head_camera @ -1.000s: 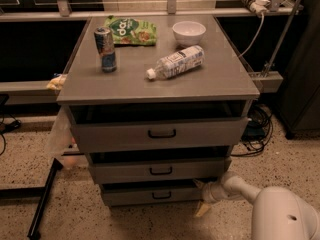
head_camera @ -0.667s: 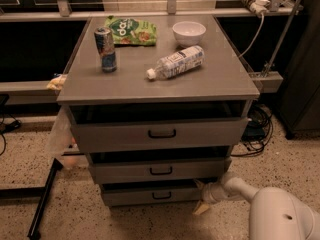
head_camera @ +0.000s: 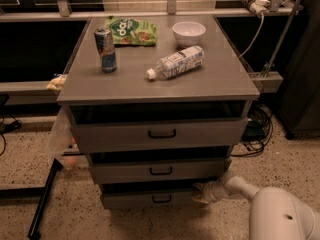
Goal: Open bottom drawer
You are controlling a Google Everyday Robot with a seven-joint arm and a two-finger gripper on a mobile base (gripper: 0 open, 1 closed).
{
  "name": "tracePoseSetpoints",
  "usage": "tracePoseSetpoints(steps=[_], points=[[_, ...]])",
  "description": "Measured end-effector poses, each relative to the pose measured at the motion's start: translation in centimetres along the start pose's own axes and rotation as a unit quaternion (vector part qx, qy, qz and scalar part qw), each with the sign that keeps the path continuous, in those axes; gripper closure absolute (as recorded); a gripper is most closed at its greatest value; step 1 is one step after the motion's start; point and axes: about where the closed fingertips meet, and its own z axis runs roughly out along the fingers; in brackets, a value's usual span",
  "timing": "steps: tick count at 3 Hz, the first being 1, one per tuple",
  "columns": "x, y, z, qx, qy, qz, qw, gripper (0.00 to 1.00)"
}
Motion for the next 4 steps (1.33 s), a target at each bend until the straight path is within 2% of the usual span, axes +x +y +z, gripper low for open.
tracePoseSetpoints(steps=[1,2,3,4], points=[[0.0,0.0,0.0,0.000,0.000,0.000,1.0000,0.94],[0.0,0.0,0.0,0.000,0.000,0.000,1.0000,1.00],[-0.5,-0.1,-0.8,0.000,0.000,0.000,1.0000,0.81],[-0.9,-0.2,-1.3,0.000,0.000,0.000,1.0000,0.58]])
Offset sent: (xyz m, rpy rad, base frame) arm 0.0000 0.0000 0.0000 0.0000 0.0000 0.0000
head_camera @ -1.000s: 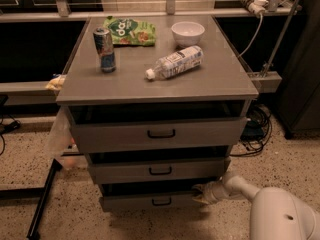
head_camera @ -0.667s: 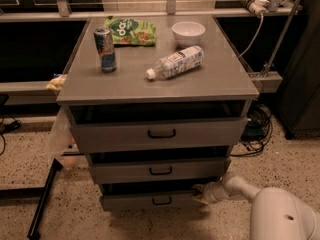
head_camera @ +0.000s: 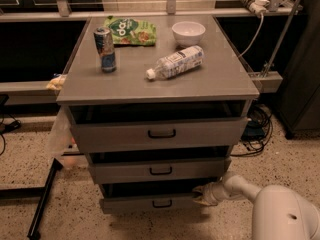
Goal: Open bottom drawer
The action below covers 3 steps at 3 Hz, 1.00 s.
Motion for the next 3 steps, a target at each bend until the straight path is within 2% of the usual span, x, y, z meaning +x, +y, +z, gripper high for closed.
tracePoseSetpoints(steps=[1,2,3], points=[[-0.2,0.0,-0.2,-0.001,0.000,0.000,1.0000,0.35],[0.2,1.5,-0.5,-0.030,0.011,0.019,0.9993,0.11],[0.1,1.5,-0.5,-0.030,0.011,0.019,0.9993,0.00]])
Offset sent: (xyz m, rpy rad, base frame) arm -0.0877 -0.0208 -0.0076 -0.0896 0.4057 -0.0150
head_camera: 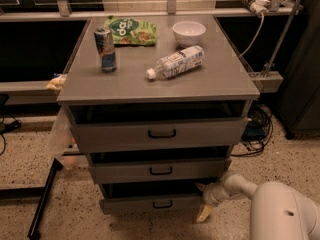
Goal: Open bottom drawer
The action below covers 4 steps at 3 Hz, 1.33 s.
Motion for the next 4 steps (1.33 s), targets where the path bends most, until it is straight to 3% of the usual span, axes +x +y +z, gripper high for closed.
tracePoseSetpoints(steps=[1,2,3,4], points=[[1.1,4.1,-0.4,-0.064,0.013,0.040,0.9971,0.00],[1.3,5.6,-1.1,-0.088,0.019,0.055,0.9945,0.00],[1.3,5.6,-1.1,-0.088,0.019,0.055,0.9945,0.00],[1.7,10.4,-4.2,-0.157,0.027,0.090,0.9831,0.00]])
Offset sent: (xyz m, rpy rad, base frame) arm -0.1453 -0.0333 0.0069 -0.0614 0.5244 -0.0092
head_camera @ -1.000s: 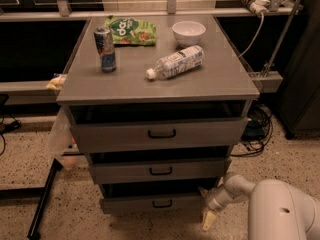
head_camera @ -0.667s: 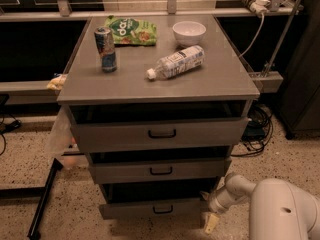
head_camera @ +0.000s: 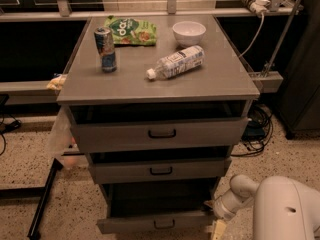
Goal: Open bottom drawer
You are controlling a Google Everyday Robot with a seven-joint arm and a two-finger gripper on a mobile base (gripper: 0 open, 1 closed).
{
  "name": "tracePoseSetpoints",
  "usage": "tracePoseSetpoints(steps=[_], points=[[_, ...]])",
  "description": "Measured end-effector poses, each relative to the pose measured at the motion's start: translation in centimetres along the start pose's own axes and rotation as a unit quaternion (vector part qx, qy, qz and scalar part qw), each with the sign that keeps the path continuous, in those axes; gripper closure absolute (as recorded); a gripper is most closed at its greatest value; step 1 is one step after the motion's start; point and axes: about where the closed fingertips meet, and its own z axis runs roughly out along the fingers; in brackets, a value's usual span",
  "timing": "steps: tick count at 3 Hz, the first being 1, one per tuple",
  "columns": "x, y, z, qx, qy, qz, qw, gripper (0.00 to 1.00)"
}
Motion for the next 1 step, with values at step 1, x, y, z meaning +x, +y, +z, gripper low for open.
tracePoseSetpoints(steps=[1], points=[[0.00,0.00,0.00,0.000,0.000,0.000,1.0000,0.00]])
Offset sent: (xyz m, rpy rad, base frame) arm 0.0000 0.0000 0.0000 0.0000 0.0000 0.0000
